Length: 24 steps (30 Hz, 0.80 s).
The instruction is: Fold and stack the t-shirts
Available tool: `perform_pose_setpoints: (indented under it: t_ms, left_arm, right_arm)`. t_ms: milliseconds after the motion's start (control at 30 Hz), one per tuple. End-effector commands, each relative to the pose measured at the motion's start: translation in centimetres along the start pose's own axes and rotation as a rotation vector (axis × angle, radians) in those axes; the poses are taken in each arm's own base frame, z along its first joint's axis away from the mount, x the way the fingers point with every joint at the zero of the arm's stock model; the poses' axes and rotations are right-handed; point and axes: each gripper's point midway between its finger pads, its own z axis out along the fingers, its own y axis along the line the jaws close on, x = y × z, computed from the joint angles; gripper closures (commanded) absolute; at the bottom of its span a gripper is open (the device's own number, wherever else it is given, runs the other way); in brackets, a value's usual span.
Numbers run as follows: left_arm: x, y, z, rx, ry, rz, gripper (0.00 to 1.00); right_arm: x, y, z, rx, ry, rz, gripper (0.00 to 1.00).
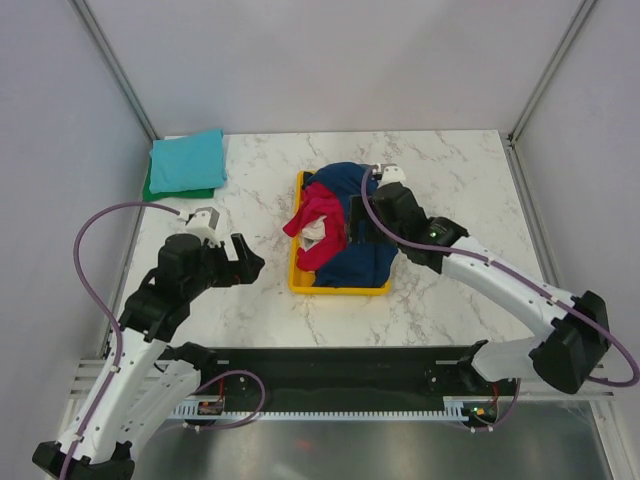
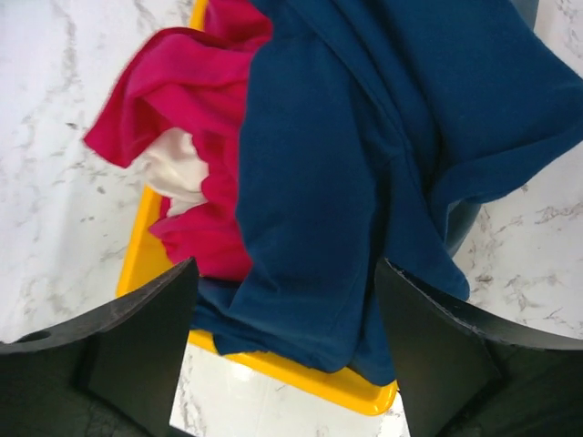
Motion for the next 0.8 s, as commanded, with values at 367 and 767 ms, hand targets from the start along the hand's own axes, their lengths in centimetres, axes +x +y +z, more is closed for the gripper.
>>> perform_pose_setpoints:
  t_ms: [367, 767]
  left_arm:
    - [-1.0, 0.1, -0.3, -0.013, -0.031, 0.004, 0.0]
    - [-1.2, 0.4, -0.3, -0.027, -0.036, -0.006, 0.01]
  right_arm:
    - [-1.9, -1.2, 2.3, 0.161, -0.01, -0.039, 1.0]
    - [-28.4, 1.5, -27.1, 0.003, -0.789, -0.033, 1.0]
